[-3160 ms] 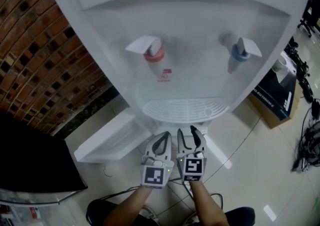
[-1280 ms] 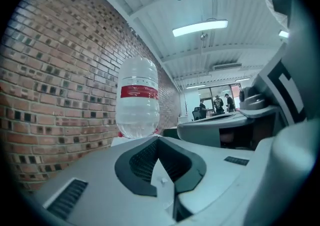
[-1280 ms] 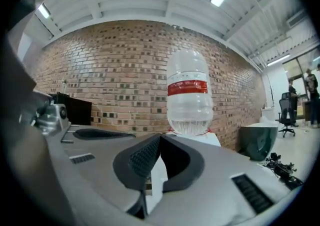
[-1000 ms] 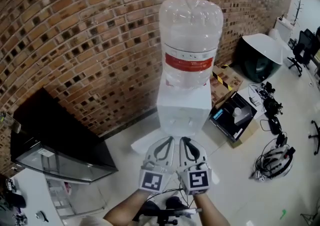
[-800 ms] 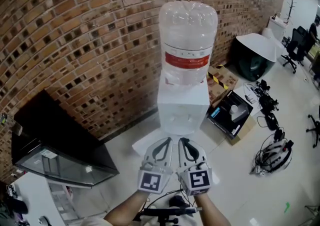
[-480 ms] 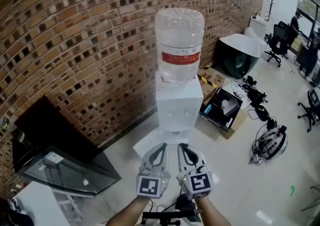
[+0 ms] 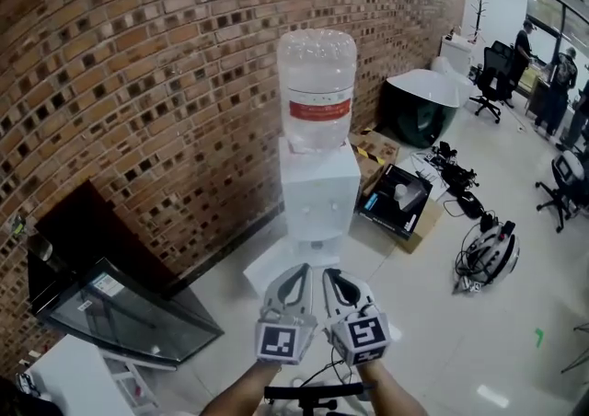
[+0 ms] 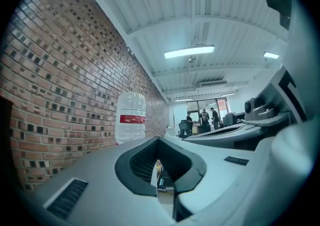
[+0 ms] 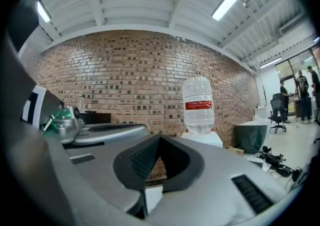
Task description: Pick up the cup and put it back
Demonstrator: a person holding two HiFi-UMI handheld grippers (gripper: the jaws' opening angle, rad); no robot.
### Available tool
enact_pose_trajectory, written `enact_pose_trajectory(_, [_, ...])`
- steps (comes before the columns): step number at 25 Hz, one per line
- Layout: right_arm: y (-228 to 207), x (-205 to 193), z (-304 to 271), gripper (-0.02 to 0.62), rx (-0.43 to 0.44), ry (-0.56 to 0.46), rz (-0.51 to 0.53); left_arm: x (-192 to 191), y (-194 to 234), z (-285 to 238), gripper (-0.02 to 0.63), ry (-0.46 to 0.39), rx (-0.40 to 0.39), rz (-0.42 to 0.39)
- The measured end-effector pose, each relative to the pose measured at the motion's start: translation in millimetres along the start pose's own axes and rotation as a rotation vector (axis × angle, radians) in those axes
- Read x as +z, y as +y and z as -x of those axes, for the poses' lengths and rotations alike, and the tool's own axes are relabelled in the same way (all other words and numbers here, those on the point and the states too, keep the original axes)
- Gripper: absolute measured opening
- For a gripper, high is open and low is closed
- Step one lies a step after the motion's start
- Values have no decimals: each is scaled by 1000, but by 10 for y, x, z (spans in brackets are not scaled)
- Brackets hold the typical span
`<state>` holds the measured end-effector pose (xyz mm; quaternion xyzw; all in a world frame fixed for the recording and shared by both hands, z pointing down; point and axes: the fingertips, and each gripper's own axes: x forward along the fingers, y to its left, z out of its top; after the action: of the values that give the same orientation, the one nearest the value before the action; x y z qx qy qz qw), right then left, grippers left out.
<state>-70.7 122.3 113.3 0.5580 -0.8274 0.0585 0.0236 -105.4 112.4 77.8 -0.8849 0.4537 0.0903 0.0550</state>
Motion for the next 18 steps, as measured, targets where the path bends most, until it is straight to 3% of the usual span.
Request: enact_pose_trajectory(18, [-250, 167, 439, 0, 21, -33, 46, 211, -530, -31, 0, -44, 12, -5])
